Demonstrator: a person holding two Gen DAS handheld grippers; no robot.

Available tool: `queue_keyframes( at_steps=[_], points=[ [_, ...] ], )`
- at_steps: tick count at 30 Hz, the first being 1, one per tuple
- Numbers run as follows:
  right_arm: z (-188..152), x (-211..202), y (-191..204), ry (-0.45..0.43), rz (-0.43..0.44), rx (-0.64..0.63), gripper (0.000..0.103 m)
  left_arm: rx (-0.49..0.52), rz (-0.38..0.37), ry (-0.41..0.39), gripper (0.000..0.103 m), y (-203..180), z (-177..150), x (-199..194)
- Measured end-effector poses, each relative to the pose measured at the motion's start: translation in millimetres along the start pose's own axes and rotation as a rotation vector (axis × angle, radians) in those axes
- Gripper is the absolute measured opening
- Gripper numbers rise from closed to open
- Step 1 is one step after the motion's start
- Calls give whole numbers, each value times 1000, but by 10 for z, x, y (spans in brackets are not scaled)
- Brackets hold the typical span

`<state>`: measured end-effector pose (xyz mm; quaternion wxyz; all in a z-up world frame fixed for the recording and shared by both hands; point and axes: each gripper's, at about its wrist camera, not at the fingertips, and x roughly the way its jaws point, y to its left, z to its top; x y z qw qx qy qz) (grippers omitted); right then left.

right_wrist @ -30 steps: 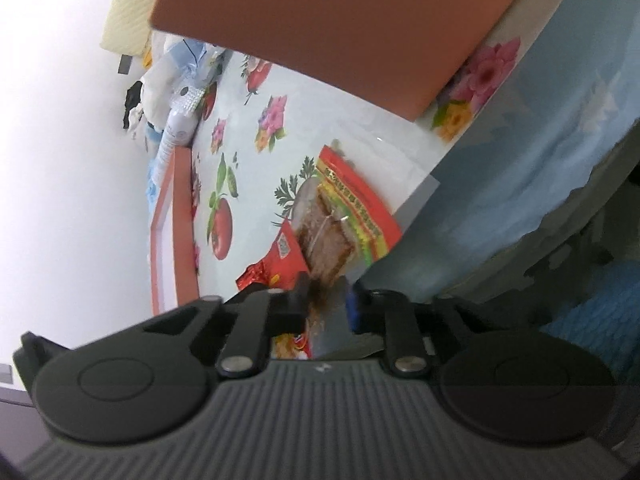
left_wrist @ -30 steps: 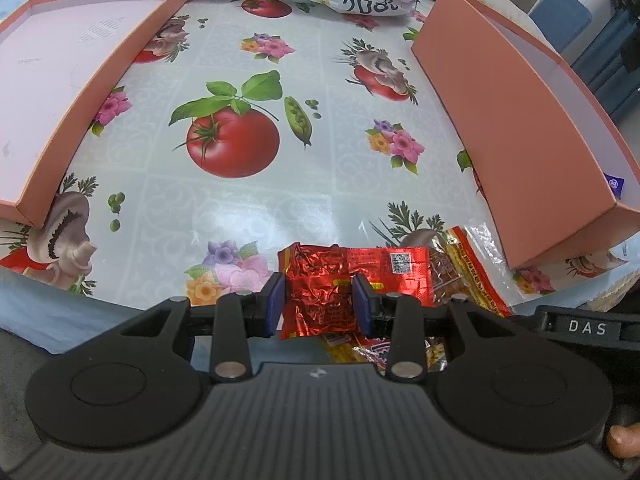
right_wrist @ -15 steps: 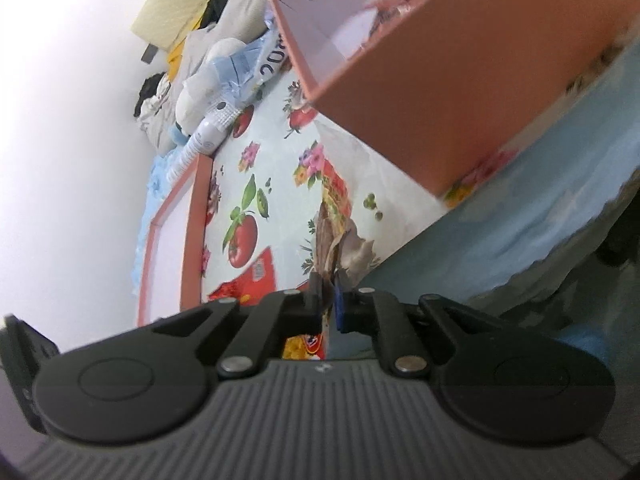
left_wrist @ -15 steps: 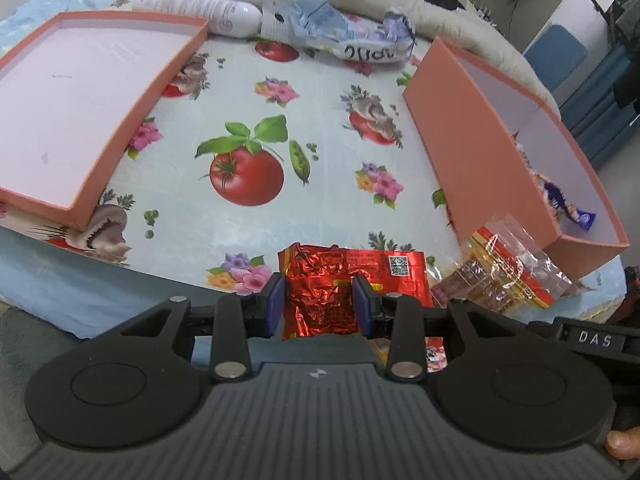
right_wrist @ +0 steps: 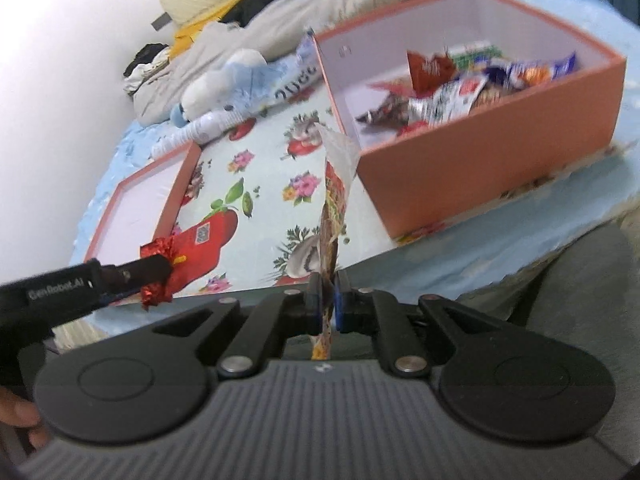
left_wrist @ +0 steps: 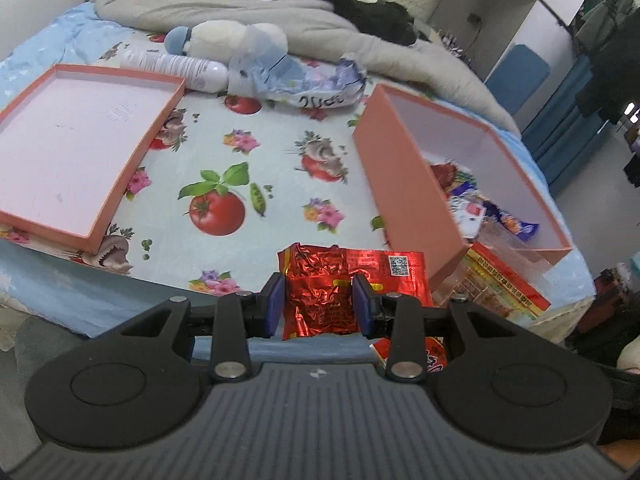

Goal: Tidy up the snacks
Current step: 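Carry the red foil packet and chocolate pack with both tools to the deep box, then open both tools to drop the packets into the deep pink box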

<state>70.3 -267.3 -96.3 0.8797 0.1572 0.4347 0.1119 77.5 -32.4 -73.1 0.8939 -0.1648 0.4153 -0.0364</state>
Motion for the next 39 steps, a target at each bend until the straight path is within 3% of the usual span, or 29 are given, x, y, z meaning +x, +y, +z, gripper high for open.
queue_keyframes(
  at_steps=[9, 20, 29, 39],
  points=[
    [121, -532, -30, -60, -65, -16, 8, 61, -19, 5, 42, -325, -37, -281],
    [329, -928, -167, -142, -118, -4, 8, 139, -70, 11, 42, -831, 111, -297],
    [668, -889, -343, -154, -135, -5, 8, 175, -104, 9, 42, -1231, 470, -63],
    [1219, -631, -656, -145, -143, -3, 9, 206, -129, 33, 42, -1611, 958, 515]
  ],
)
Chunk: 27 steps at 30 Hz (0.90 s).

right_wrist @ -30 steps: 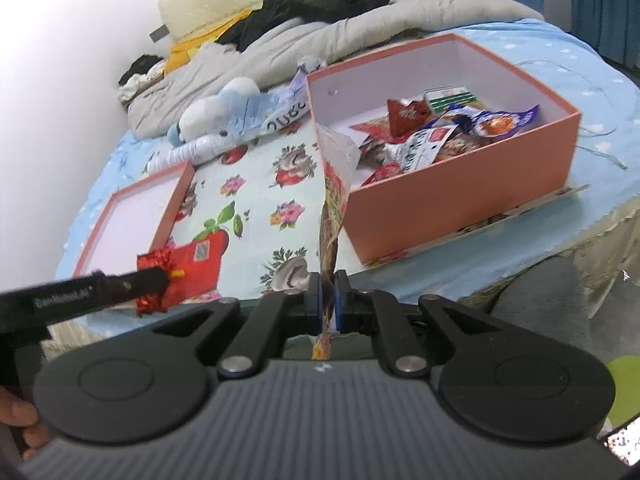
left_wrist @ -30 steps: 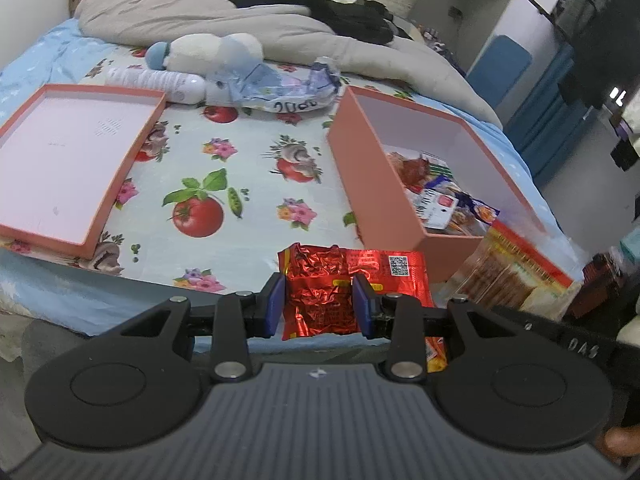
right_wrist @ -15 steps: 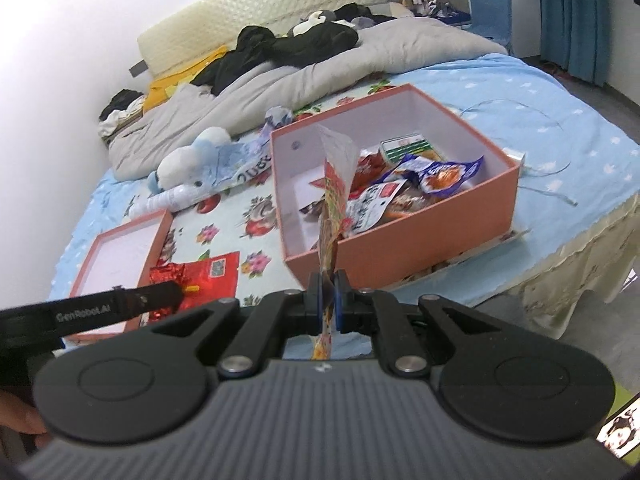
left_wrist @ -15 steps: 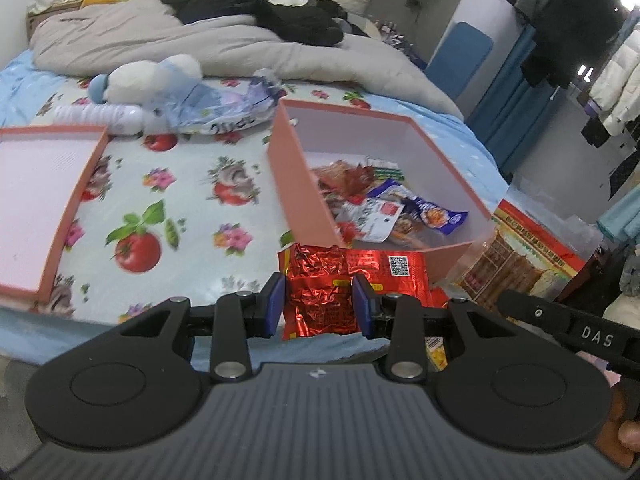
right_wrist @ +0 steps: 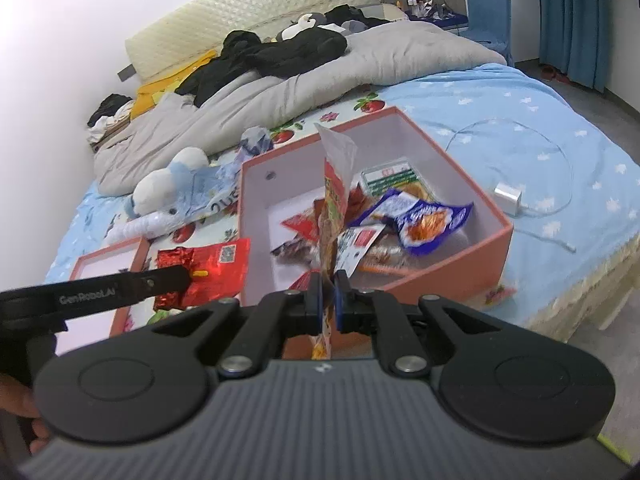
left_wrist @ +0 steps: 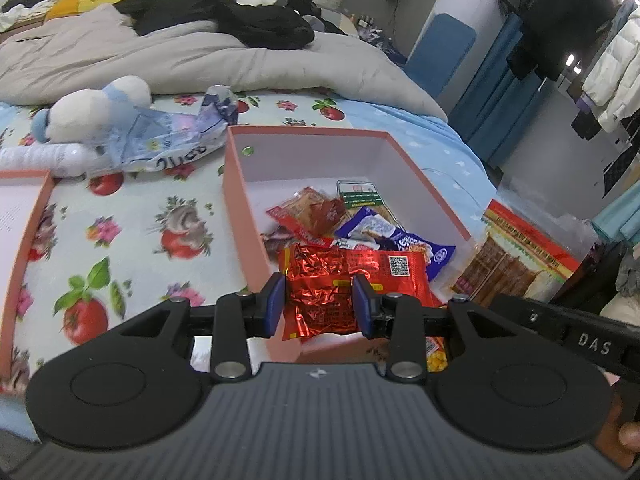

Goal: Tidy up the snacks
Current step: 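Open both tools to drop the packets into the deep pink box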

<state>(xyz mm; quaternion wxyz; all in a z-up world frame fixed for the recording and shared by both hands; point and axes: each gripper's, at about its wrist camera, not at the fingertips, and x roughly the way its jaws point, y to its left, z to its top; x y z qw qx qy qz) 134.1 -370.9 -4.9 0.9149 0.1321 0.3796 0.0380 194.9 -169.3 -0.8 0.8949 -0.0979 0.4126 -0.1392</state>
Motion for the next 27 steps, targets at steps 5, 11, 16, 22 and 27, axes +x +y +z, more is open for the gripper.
queue_keyframes(
  at_steps=[5, 11, 16, 22, 27],
  points=[
    [251, 262, -84, -6, -3, 0, 9, 17, -10, 23, 42, -45, 250, 389],
    [433, 706, -177, 28, -8, 0, 9, 23, -14, 62, 42, -10, 472, 880],
    [490, 1095, -249, 83, -16, -8, 9, 21, -14, 103, 42, 45, 575, 1283],
    [513, 1475, -356, 142, -23, 21, 11, 7, -19, 153, 42, 124, 633, 1683],
    [525, 1616, -393, 154, -33, 21, 11, -1, -23, 177, 42, 137, 656, 1864]
  ],
)
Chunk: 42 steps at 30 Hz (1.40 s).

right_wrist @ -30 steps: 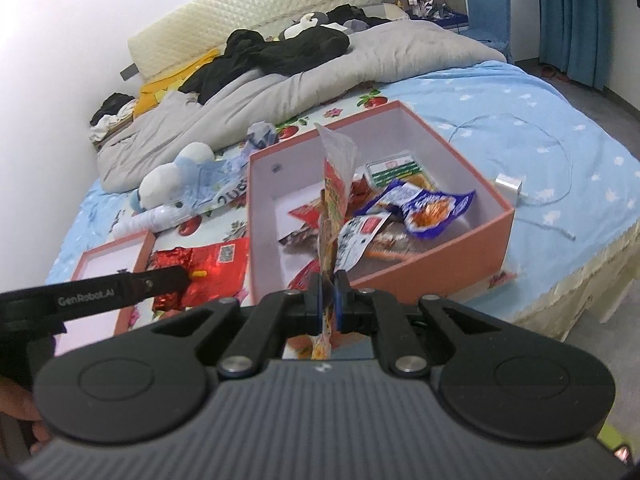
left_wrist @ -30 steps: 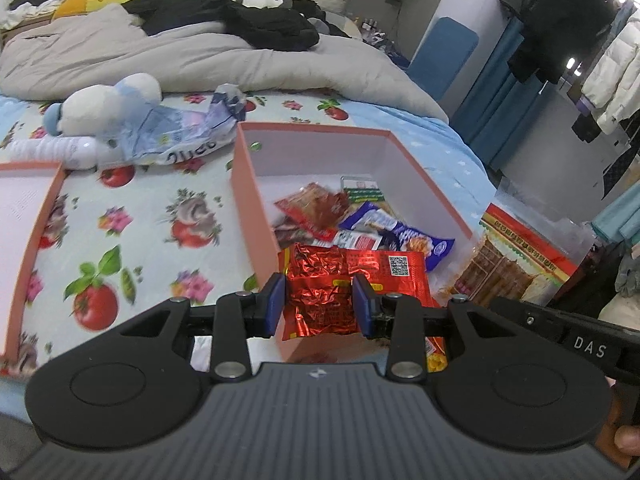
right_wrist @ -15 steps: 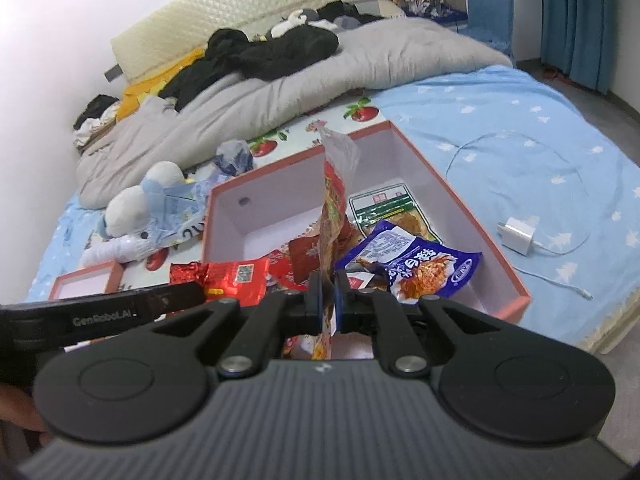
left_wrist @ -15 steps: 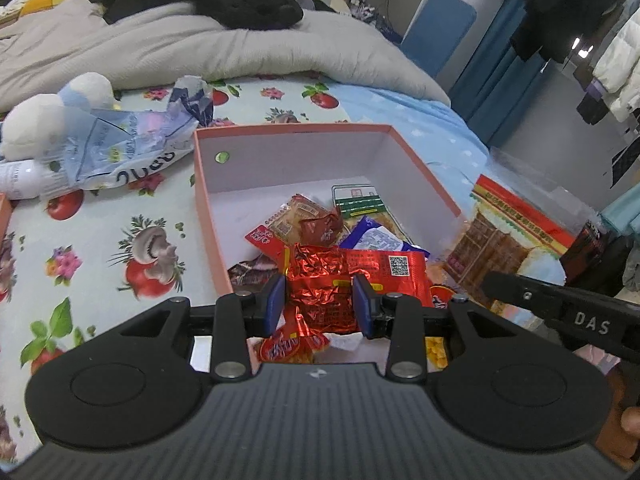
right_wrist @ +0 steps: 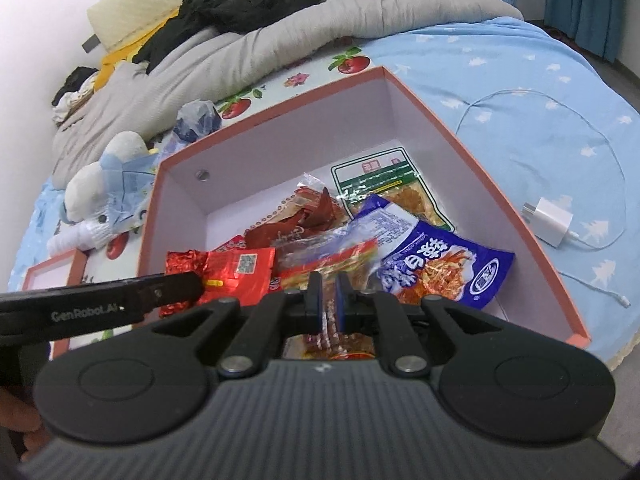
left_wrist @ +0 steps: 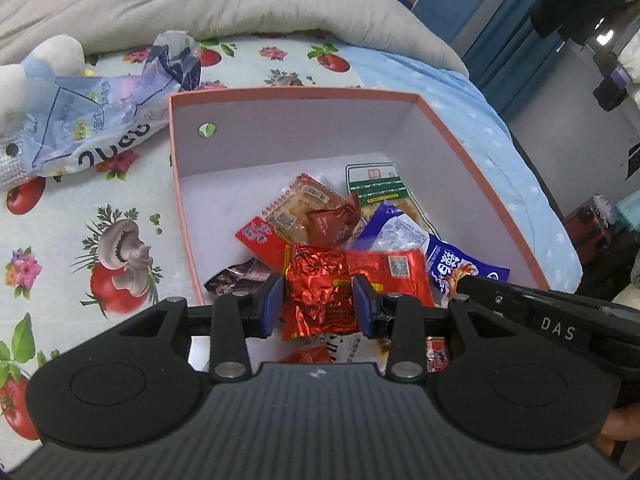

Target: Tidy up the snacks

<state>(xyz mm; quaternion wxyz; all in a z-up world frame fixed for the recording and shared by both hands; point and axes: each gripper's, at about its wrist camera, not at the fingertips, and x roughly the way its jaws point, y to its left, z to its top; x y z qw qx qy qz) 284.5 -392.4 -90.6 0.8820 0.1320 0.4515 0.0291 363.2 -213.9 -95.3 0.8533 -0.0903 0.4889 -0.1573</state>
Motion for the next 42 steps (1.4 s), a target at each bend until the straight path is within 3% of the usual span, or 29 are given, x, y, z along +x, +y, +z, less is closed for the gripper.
queue_keyframes(
  at_steps=[5, 12, 20, 29, 42],
  points=[
    [-24, -4, -28, 2, -6, 16, 11, 15, 17, -5, 60, -34, 3, -14],
    [-59, -297, 32, -49, -1, 15, 11, 26, 17, -50, 60, -92, -49, -355],
    [-196, -834, 182, -129, 18, -2, 11, 45, 17, -138, 60, -198, -238, -1053],
    [-519, -1399, 331, -206, 30, -25, 11, 64, 14, -238, 60, -301, -621, -1843],
    [-1029, -1983, 573, -294, 51, -50, 11, 81, 5, -340, 60, -296, -1223, -2665]
  ],
)
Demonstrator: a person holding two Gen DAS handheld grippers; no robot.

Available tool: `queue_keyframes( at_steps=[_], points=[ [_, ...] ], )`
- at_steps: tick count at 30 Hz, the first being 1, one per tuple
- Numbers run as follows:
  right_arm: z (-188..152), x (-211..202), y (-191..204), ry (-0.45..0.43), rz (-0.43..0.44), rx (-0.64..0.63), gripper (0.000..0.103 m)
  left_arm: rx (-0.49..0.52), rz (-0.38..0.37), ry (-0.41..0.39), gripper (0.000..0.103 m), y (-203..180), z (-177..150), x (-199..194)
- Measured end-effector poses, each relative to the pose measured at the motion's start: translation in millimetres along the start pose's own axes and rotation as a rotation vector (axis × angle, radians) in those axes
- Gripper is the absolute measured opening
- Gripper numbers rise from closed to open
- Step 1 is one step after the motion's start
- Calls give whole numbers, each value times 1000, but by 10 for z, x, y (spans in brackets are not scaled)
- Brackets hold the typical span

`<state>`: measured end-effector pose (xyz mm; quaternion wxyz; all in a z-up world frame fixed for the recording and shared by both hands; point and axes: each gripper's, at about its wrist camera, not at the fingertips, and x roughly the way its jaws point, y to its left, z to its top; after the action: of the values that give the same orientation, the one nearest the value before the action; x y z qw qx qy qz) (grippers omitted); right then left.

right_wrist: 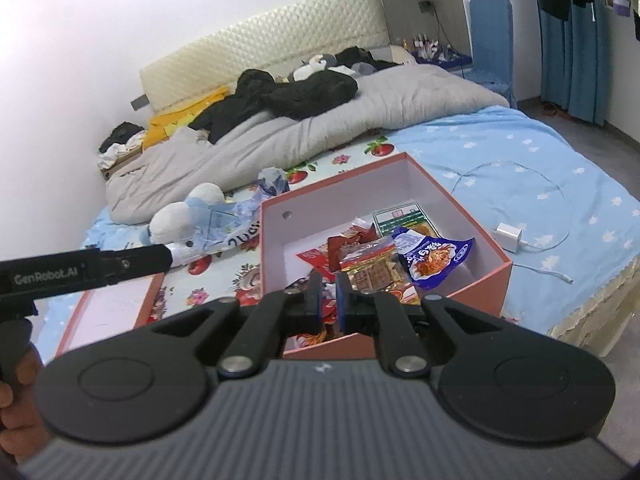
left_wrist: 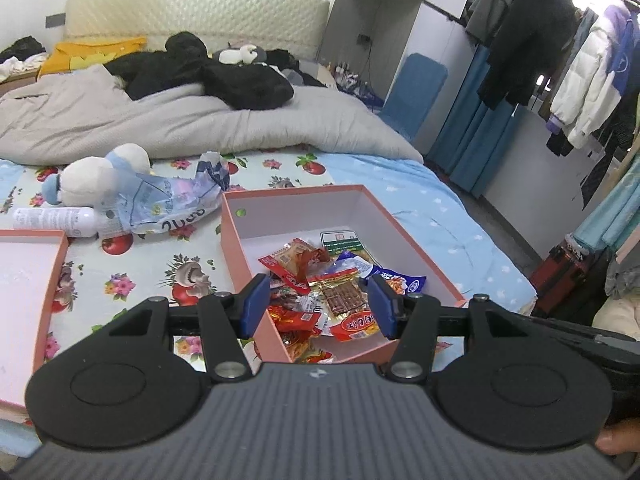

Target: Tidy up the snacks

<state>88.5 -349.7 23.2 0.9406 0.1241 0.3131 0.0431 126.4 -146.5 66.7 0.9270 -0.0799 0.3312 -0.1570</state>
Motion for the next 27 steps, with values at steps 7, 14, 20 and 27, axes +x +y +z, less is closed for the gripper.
queue_keyframes(
  at_steps=[7, 14, 20, 27],
  points=[
    [-177, -267, 52, -26, 7, -15, 11, -7, 1, -22, 60, -14, -231, -341],
    [-306, -439, 65, -42, 11, -20, 11, 31, 28, -33, 62, -109, -431, -533],
    [-414, -534, 58, -69, -11, -36, 74, 33, 53, -47, 77, -70, -553, -675],
    [-527, -586, 23, -99, -65, -64, 88, 26, 80, -54, 96, 13, -700, -747]
  ],
)
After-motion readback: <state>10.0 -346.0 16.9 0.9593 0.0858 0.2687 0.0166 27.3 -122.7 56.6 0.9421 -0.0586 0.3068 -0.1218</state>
